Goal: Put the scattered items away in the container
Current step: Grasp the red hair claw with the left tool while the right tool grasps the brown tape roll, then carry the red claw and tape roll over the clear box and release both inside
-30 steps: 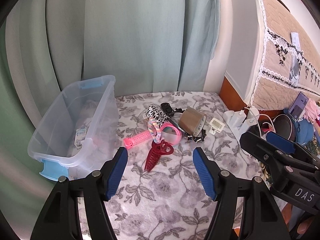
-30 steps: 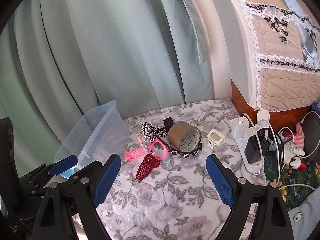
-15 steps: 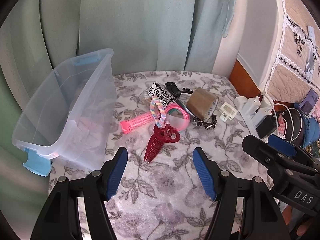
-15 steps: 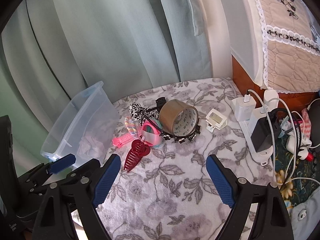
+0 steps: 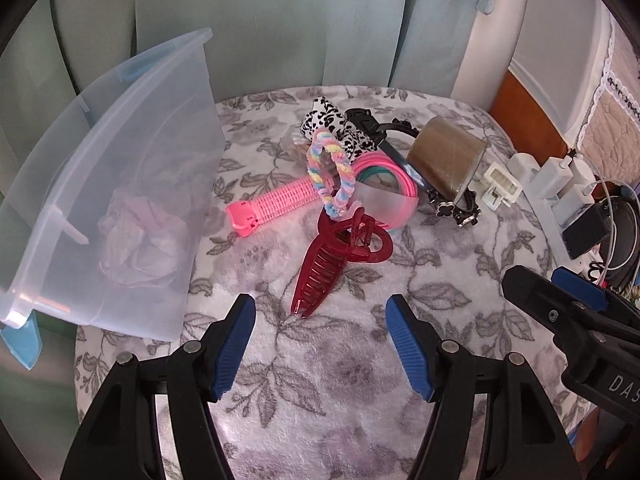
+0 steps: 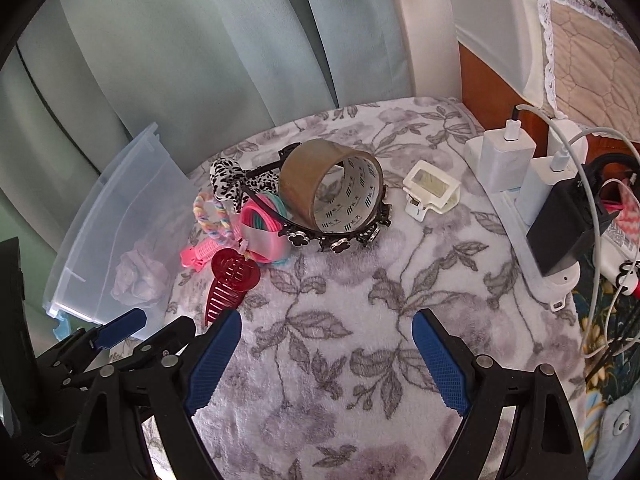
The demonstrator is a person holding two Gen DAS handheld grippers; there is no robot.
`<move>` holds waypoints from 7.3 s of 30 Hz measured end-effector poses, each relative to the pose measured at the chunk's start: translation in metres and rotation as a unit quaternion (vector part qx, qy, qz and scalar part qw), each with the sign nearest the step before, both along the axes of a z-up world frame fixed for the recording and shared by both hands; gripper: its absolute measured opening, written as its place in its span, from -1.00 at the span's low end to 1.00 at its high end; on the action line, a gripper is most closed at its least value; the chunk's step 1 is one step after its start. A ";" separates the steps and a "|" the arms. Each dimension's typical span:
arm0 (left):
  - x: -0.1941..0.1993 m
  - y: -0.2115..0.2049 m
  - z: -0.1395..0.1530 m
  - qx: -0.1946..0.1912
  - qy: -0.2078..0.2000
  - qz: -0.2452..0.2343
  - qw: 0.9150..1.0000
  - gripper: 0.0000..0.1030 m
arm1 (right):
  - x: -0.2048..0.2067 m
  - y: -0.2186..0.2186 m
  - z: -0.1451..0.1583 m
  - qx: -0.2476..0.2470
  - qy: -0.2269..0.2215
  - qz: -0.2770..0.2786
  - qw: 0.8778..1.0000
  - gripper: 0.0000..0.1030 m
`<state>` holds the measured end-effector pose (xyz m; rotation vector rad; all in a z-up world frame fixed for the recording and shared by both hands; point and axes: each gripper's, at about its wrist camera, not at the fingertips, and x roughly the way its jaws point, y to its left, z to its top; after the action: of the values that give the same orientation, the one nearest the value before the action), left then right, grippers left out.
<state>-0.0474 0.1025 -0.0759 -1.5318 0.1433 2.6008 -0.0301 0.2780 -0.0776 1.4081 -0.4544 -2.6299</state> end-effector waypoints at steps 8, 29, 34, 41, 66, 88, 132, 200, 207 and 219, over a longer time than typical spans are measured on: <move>-0.027 0.001 -0.023 0.009 -0.013 0.001 1.000 0.34 | -0.031 0.002 -0.017 0.007 -0.011 -0.005 1.000 0.74; -0.070 -0.005 -0.047 0.120 -0.039 0.000 0.992 0.34 | -0.088 -0.007 -0.010 -0.005 0.030 0.011 0.999 0.73; -0.072 -0.001 -0.052 0.130 -0.042 -0.010 0.991 0.33 | -0.097 -0.011 -0.012 -0.017 0.035 0.018 0.999 0.65; -0.075 0.006 -0.053 0.139 -0.043 -0.029 0.989 0.08 | -0.107 -0.013 -0.019 -0.036 0.029 0.019 0.999 0.21; -0.068 0.002 -0.043 0.133 -0.042 -0.014 0.990 -0.01 | -0.107 -0.014 0.011 -0.054 0.063 0.020 0.996 -0.73; 0.001 -0.010 0.062 0.139 0.051 -0.025 0.989 -0.01 | -0.009 0.006 0.111 -0.060 0.156 -0.014 0.986 -0.73; 0.068 -0.131 0.170 0.179 0.219 0.035 0.959 -0.01 | 0.064 -0.123 0.206 -0.008 0.256 0.084 0.963 -0.73; 0.020 -0.267 0.096 0.209 0.150 0.184 0.948 0.00 | -0.020 -0.282 0.128 0.027 0.136 0.271 0.952 -0.67; 0.016 -0.260 0.093 0.209 0.140 0.175 0.952 0.09 | -0.019 -0.282 0.129 0.030 0.137 0.269 0.953 -0.67; 0.021 -0.245 0.103 0.201 0.143 0.163 0.955 0.17 | -0.008 -0.265 0.136 0.032 0.138 0.251 0.958 -0.67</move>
<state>-0.0267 -0.1430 0.0268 -1.1121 -0.6270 2.8448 -0.0379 0.0132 0.0586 0.9779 0.0254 -2.3735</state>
